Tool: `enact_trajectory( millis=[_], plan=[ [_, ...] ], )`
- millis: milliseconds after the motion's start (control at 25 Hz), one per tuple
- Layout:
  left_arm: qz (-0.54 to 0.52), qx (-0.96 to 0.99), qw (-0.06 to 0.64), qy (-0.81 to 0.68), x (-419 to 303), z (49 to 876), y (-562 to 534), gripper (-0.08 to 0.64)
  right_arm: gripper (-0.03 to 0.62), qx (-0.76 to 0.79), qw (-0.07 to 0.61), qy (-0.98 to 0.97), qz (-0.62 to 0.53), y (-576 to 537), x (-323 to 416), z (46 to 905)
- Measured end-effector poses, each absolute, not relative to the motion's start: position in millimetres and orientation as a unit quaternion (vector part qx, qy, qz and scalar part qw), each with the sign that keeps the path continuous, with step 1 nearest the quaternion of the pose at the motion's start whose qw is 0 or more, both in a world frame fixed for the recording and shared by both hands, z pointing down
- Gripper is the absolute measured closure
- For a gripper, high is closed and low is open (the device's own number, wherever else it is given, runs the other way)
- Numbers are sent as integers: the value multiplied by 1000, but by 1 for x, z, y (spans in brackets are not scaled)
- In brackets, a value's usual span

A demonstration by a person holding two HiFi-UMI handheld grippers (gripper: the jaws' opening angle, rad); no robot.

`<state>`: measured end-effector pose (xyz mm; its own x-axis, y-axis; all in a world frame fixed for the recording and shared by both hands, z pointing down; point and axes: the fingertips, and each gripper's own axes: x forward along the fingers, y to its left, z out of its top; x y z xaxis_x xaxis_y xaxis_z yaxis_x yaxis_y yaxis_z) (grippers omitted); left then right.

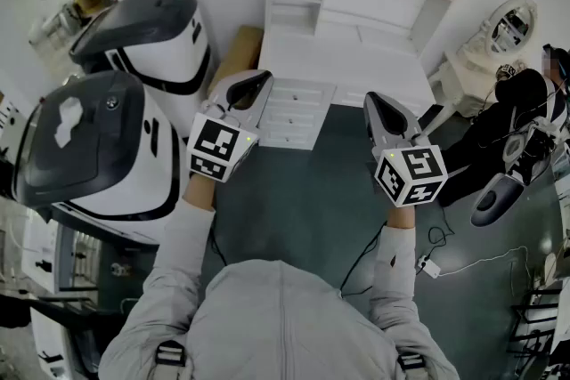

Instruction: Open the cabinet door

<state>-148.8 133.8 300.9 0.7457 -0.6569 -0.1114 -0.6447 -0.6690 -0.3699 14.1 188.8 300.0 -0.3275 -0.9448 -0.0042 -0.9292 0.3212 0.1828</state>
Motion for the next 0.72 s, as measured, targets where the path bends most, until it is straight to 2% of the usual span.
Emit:
enact_trajectory(
  millis=[720],
  plan=[
    [-46, -904, 206, 372, -110, 314, 141, 541, 591, 548, -6, -835, -50, 195, 71, 304]
  ],
)
